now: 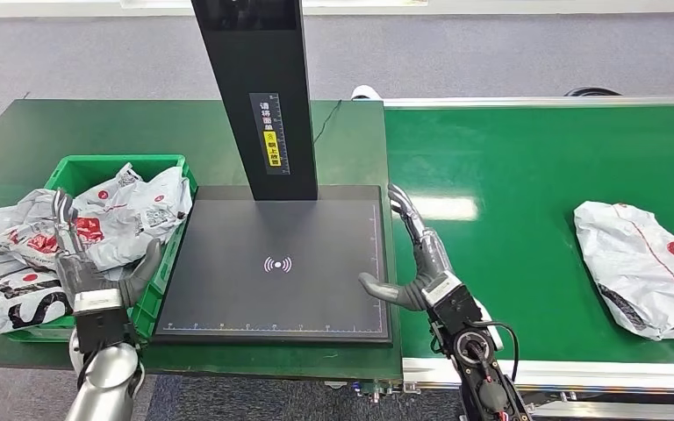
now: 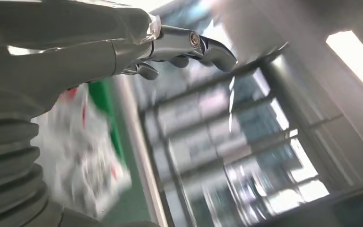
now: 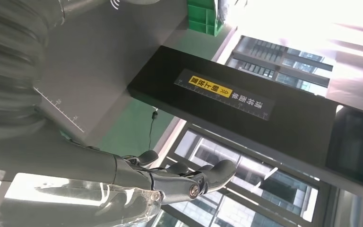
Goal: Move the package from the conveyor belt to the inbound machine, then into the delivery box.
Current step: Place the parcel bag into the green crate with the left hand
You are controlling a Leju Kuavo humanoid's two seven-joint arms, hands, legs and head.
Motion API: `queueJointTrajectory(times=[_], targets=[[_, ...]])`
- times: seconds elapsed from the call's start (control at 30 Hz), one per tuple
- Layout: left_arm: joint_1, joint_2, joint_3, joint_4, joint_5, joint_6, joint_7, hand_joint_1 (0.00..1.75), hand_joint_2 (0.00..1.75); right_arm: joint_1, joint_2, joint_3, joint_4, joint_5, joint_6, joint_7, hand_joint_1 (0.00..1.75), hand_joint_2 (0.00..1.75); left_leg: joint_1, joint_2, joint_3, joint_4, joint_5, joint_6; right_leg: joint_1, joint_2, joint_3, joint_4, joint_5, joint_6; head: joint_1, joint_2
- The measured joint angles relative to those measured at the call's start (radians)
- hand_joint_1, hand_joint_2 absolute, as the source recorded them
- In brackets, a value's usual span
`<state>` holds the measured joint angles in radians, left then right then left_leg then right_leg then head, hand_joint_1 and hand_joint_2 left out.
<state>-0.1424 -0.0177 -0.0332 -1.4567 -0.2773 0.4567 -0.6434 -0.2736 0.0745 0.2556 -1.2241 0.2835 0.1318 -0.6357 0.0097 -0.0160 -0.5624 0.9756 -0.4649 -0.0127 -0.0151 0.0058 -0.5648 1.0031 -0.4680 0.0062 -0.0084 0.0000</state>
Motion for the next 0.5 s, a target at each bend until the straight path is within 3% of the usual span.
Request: queueJointTrajectory(times=[0.1, 0.3, 0.5], targets=[[0.004, -0.012, -0.020, -0.020, 0.157, -0.200, 0.011, 0.00, 1.75, -0.002, 0.000, 0.000, 0.006, -0.004, 0.000, -0.007, 0.00, 1.75, 0.000, 0.000, 0.000, 0.000, 0.000, 0.000, 0.000, 0.000, 0.000, 0.000, 0.000, 0.000, 0.000, 0.000], [0.013, -0.028, -0.137, 0.027, 0.288, -0.661, 0.109, 0.00, 1.75, -0.012, 0.008, 0.000, 0.024, -0.045, 0.021, -0.008, 0.00, 1.75, 0.000, 0.000, -0.002, 0.000, 0.000, 0.000, 0.000, 0.001, -0.001, 0.000, 0.000, 0.000, 0.000, 0.000], [0.019, -0.034, -0.183, 0.069, 0.311, -0.710, 0.117, 0.00, 1.75, -0.012, 0.012, 0.000, 0.038, -0.051, 0.022, -0.007, 0.00, 1.75, 0.000, 0.001, -0.003, 0.000, 0.000, 0.000, 0.000, 0.002, -0.003, 0.000, 0.000, 0.000, 0.000, 0.000]])
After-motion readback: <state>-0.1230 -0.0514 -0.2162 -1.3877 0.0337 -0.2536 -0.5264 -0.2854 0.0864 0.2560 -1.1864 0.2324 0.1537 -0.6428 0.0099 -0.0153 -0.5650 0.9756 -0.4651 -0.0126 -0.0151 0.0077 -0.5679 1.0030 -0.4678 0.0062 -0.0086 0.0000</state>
